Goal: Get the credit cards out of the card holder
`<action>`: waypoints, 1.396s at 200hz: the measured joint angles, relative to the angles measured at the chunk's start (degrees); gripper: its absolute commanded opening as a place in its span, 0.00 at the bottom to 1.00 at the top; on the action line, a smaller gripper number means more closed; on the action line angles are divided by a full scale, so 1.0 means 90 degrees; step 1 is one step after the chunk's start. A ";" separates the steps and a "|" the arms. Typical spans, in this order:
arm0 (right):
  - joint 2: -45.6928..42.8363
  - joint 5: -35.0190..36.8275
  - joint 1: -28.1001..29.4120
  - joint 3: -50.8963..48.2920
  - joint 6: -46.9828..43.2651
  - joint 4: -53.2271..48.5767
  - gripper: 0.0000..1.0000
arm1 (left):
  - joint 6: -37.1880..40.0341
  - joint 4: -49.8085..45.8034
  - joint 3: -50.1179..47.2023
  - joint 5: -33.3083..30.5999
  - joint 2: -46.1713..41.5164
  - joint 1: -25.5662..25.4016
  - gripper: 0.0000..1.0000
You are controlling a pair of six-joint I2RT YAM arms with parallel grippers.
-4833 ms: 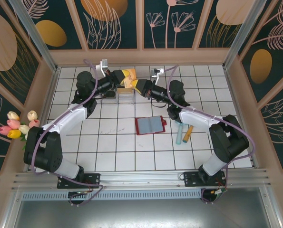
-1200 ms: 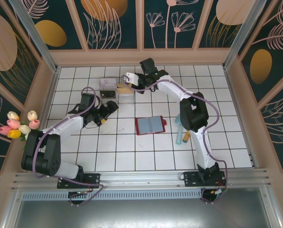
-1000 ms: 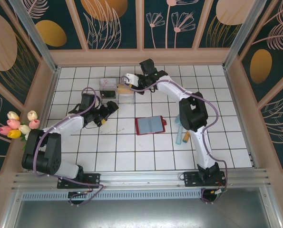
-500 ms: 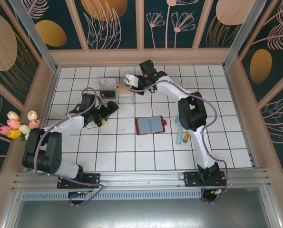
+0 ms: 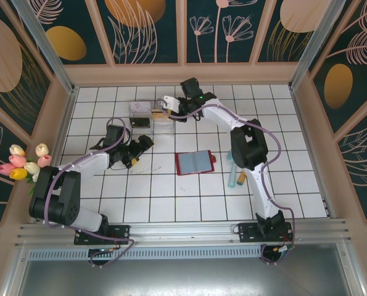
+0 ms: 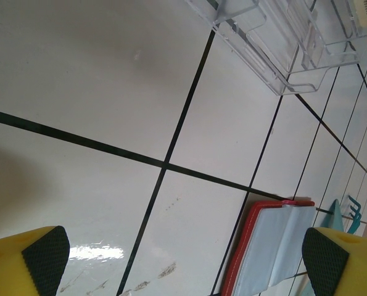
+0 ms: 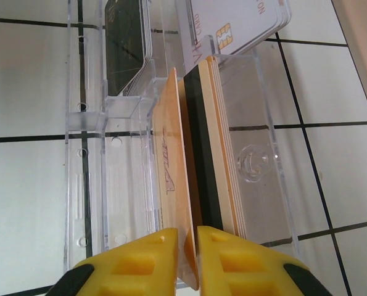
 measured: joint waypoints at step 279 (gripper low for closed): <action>-0.5943 0.1938 0.0260 -0.7009 0.9520 0.2062 0.51 | -0.0044 0.0593 0.0372 0.0386 0.0279 -0.1489 0.98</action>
